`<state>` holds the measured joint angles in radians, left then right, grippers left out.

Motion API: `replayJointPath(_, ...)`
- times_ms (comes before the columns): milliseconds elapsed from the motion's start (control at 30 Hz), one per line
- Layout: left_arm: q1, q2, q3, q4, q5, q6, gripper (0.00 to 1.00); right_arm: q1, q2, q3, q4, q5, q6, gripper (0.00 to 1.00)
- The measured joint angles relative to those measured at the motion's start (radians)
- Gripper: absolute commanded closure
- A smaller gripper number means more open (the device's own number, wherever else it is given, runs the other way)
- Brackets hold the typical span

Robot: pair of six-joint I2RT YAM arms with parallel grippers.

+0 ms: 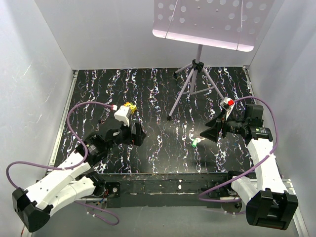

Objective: Put the keys on the keyring

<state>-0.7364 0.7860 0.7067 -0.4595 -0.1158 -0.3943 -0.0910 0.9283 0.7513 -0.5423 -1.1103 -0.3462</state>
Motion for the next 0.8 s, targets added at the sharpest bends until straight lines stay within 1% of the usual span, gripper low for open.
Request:
replayJointPath(167,0.042,0.018,-0.013,0.024,0.004,0.001,0.02,0.000,0.000,0.000,0.000,0.000,0.000,0.13)
replayJointPath(367,0.207,0.023,-0.033,0.058,0.082,-0.005,0.02,0.000,0.000,0.000,0.000,0.000,-0.001,0.13)
replayJointPath(433,0.237,0.026,-0.035,0.064,0.104,-0.006,0.02,0.000,0.000,0.000,-0.001,0.000,-0.002,0.13)
replayJointPath(600,0.262,0.048,-0.034,0.071,0.145,-0.005,0.02,0.000,0.000,0.000,-0.002,0.000,-0.010,0.13)
replayJointPath(800,0.264,0.067,-0.034,0.079,0.165,-0.006,0.02,0.000,0.000,0.000,-0.007,0.000,-0.019,0.14)
